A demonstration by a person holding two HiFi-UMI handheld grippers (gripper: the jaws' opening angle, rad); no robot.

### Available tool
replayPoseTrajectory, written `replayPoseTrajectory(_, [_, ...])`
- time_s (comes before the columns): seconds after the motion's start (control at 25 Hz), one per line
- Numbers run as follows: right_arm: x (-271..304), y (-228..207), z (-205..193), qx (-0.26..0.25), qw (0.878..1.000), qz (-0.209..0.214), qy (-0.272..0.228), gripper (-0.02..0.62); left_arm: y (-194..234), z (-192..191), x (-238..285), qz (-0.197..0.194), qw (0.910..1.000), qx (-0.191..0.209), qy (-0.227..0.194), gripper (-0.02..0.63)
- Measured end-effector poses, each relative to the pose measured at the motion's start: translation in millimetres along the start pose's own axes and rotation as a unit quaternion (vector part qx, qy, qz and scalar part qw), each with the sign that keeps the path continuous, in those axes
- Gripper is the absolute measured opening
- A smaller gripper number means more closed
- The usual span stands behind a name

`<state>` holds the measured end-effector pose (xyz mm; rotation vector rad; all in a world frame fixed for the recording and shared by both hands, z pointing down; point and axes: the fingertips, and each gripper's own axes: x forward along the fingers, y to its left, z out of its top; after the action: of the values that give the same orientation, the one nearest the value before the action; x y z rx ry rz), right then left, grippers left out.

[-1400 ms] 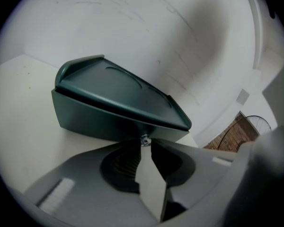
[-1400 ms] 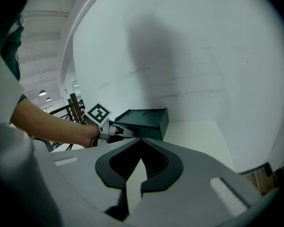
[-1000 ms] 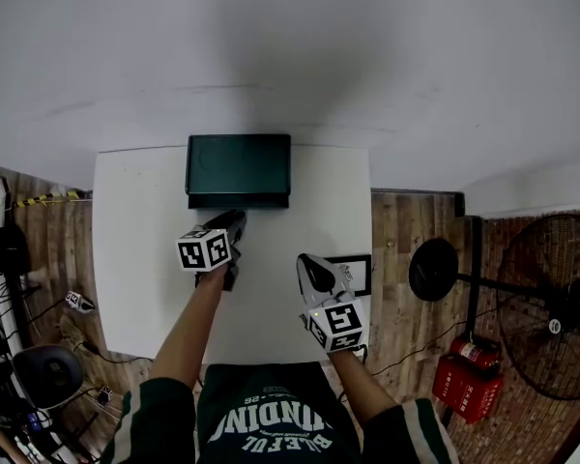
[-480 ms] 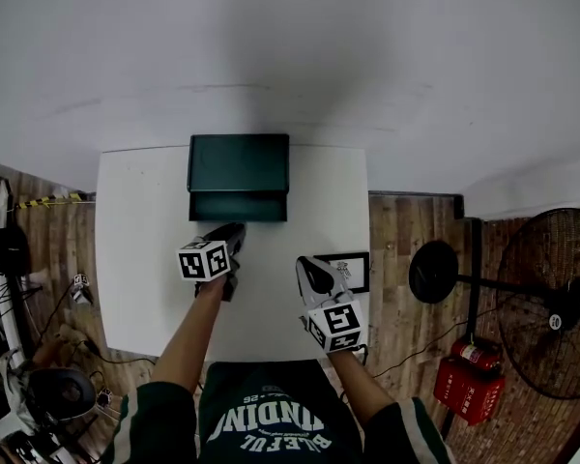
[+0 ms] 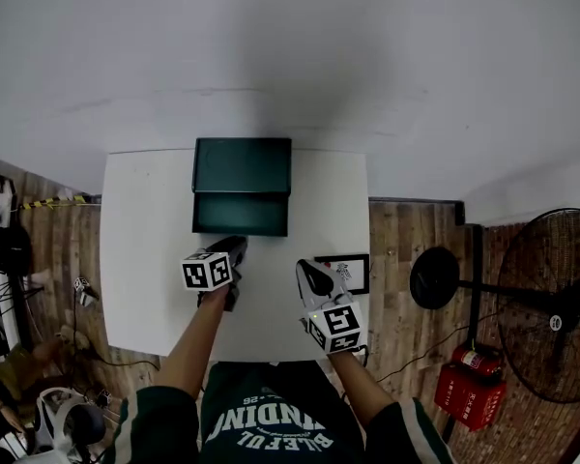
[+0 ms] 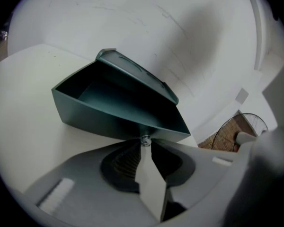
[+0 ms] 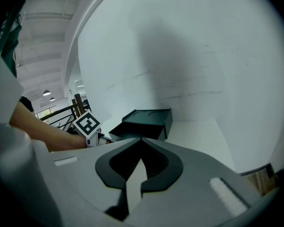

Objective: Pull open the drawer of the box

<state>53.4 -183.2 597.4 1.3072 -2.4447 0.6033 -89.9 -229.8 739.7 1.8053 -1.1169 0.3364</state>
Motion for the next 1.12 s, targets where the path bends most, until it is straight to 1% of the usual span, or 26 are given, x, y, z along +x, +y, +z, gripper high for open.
replayPoseTrajectory(0.36, [-8.2, 1.1, 0.1, -0.003, 1.000, 0.000, -0.001, 0.002, 3.0, -3.5, -3.2, 0.007, 1.0000, 0.000, 0.002, 0.124])
replayPoseTrajectory(0.52, [-10.9, 1.1, 0.2, -0.004, 1.000, 0.000, -0.004, 0.002, 5.0, -10.0, -2.3, 0.005, 0.9998, -0.018, 0.007, 0.123])
replayPoseTrajectory(0.64, [-12.8, 0.4, -2.0, -0.004, 1.000, 0.000, -0.005, 0.002, 1.6, -15.6, 0.0, -0.007, 0.9992, -0.038, 0.011, 0.124])
replayPoseTrajectory(0.68, [-13.5, 0.4, -1.9, -0.004, 1.000, 0.000, -0.006, 0.002, 0.3, -16.7, 0.4, -0.009, 0.9991, -0.039, 0.012, 0.123])
replayPoseTrajectory(0.84, [-15.8, 1.4, 1.5, -0.007, 1.000, 0.002, -0.010, 0.002, 0.4, -18.8, -4.8, 0.003, 0.9998, -0.011, 0.016, 0.123])
replayPoseTrajectory(0.92, [-16.5, 0.9, 4.8, -0.010, 1.000, 0.003, -0.014, 0.002, 0.8, -18.3, -9.9, 0.007, 0.9999, -0.005, 0.012, 0.124])
replayPoseTrajectory(1.0, [-17.1, -0.5, 9.4, -0.014, 1.000, 0.004, -0.019, 0.002, -1.0, -15.8, -17.6, 0.010, 0.9999, 0.002, 0.004, 0.124])
replayPoseTrajectory(1.12, [-17.5, -3.5, 19.1, -0.018, 0.999, 0.005, -0.029, 0.002, -10.7, -4.0, -34.5, 0.012, 0.9992, 0.030, -0.021, 0.123])
